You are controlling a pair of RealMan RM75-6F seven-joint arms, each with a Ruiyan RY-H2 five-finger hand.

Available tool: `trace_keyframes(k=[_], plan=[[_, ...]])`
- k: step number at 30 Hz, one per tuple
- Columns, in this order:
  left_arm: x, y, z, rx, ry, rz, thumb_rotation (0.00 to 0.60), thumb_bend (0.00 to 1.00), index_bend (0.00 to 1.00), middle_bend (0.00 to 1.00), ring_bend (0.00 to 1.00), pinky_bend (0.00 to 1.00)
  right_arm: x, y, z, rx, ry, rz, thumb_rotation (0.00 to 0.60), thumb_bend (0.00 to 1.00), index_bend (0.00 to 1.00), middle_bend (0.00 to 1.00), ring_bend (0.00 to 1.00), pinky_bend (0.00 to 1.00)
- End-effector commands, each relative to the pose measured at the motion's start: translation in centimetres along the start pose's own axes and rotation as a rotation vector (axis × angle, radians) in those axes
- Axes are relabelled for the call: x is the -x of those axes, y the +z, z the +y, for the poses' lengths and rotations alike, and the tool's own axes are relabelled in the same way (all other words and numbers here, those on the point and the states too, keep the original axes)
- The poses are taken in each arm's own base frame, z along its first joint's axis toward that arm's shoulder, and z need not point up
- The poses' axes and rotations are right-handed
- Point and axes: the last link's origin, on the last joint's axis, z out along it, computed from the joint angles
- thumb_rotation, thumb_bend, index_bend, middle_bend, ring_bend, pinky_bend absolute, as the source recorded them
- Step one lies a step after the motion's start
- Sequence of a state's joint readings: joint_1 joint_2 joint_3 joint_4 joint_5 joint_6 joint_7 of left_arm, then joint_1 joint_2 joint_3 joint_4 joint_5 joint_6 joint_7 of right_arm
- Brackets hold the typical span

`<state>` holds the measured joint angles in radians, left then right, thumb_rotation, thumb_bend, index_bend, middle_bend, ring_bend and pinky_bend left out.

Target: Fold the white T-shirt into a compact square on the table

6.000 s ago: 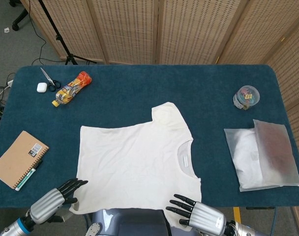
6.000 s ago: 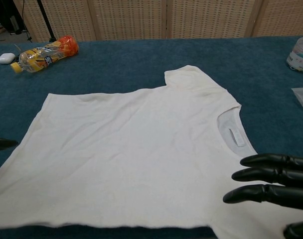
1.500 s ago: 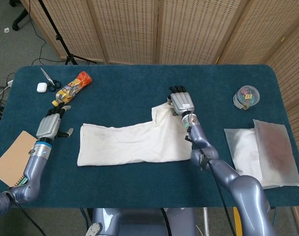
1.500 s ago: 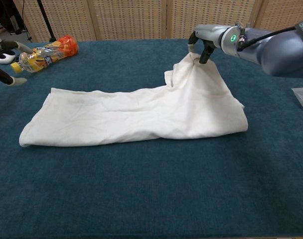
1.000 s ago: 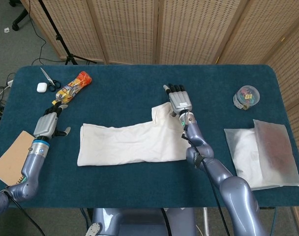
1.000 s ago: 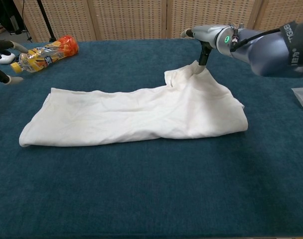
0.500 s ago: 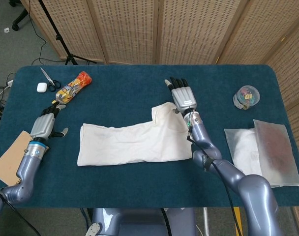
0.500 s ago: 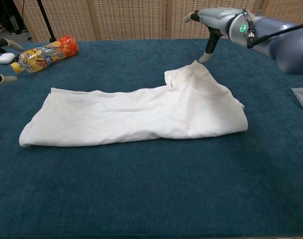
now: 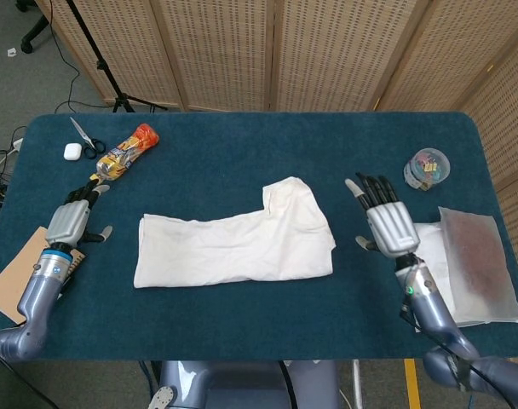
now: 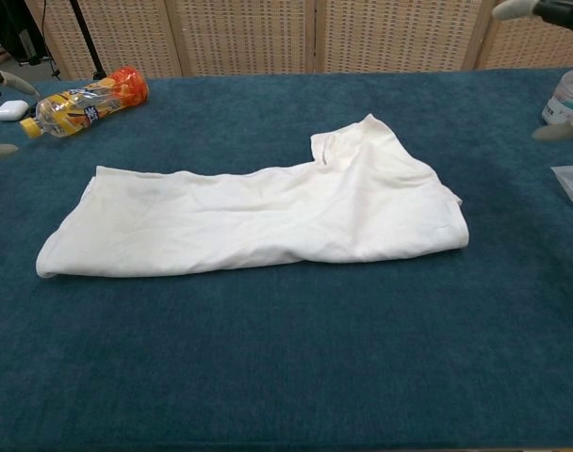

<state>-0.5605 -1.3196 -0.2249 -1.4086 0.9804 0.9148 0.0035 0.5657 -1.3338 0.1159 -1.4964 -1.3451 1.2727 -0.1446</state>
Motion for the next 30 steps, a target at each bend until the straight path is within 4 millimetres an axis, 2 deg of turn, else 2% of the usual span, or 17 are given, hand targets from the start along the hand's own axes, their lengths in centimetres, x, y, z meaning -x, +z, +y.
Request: trace_keyframes(k=[1,8,13,19,30], plan=[[-0.2,-0.1,0.3,0.003,0.013,-0.012,0.6,0.33,0.0,0.0,0.0,0.0,-0.1,-5.4,0.7,-0.008,0.059,-0.005,0.6,0.0,0.0,0.0,0.0,0.0],[0.6,0.2,0.8,-0.005,0.059,-0.051,0.6,0.33,0.0,0.0,0.0,0.0,0.0,-9.9,0.5,-0.025,0.105,0.03,0.6,0.0,0.0,0.0,0.0,0.0],[1.6,0.9,1.1,-0.024,0.102,-0.077,0.6,0.33,0.0,0.0,0.0,0.0,-0.1,-11.5,0.3,-0.038,0.124,0.062,0.6,0.0,0.0,0.0,0.0,0.0],[2.7,2.1,2.1,-0.046,0.151,-0.096,0.6,0.33,0.01,0.0,0.0,0.0,-0.1,-11.8,0.7,-0.042,0.131,0.073,0.6,0.0,0.0,0.0,0.0,0.0],[4.6,5.0,5.7,-0.054,0.186,-0.13,0.6,0.34,0.19,0.0,0.0,0.0,0.1,-11.5,1.4,-0.038,0.125,0.059,0.6,0.0,0.0,0.0,0.0,0.0]])
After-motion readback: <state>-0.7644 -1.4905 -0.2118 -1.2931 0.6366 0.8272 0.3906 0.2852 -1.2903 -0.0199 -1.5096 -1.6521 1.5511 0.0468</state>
